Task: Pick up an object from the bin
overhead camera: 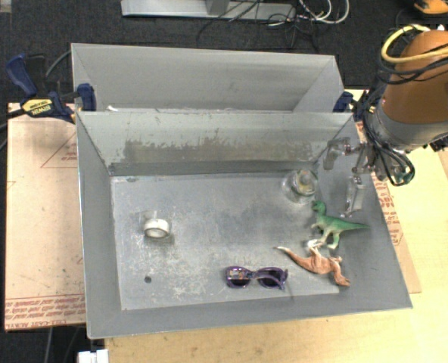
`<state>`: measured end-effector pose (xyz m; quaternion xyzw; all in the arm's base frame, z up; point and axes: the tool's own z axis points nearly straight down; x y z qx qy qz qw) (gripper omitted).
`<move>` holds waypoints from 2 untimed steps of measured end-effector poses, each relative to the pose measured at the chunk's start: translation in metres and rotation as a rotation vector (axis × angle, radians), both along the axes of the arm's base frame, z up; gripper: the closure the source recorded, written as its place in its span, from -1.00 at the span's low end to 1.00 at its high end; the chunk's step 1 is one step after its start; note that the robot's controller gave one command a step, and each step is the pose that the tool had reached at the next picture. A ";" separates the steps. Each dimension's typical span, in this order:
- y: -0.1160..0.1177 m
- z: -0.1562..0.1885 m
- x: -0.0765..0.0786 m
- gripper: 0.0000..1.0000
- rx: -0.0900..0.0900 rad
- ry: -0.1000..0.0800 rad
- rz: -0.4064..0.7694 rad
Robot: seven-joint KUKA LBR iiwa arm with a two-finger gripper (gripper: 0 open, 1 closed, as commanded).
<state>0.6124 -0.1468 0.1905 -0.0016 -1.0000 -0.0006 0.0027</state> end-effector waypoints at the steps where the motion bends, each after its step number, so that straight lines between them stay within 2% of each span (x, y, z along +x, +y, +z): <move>1: 0.001 0.005 0.002 -1.00 -0.001 -0.008 0.004; 2: -0.006 -0.085 -0.010 -1.00 0.000 -0.005 0.056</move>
Offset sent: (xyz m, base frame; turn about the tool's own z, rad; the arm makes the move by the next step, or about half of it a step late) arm -0.0140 -0.0075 -0.1041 -0.0683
